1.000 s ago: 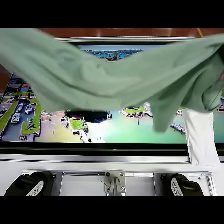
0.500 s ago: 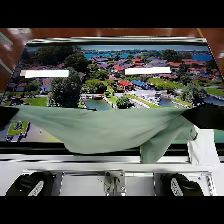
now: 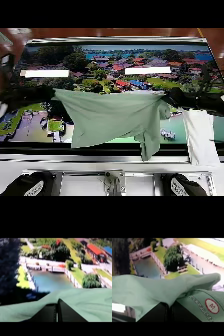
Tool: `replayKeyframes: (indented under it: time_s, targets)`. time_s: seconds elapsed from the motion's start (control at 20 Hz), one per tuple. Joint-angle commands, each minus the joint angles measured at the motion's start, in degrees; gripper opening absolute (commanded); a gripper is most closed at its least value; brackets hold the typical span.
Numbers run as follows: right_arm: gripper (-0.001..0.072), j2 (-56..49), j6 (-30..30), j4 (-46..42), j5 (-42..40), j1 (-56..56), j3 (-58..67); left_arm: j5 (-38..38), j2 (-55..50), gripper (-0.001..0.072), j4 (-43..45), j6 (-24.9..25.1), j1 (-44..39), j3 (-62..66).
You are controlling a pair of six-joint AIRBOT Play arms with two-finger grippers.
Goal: Fold the shirts.
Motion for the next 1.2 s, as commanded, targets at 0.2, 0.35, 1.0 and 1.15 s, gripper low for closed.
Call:
replayKeyframes:
  time_s: [0.2, 0.35, 1.0, 1.15]
  targets:
    - [0.0068, -16.3, 0.3, 4.7, -9.7, 4.5, -1.0, 13.6, -21.7, 0.0037, -10.9, -0.1, 0.0, -0.9]
    - [0.0670, -16.8, 0.2, 5.7, -10.6, 6.4, -0.4, 6.3, -21.7, 0.0423, -8.1, 6.1, 2.2, 0.8]
    - [0.0673, -7.3, -2.7, -19.9, 25.3, -16.6, 3.0, -32.1, -19.2, 0.0716, -30.7, 27.8, 27.4, -19.9]
    - [0.0673, -7.3, -2.7, -16.7, 24.2, -15.5, 1.6, -23.6, -19.3, 0.0716, -39.2, 31.7, 23.9, -28.9]
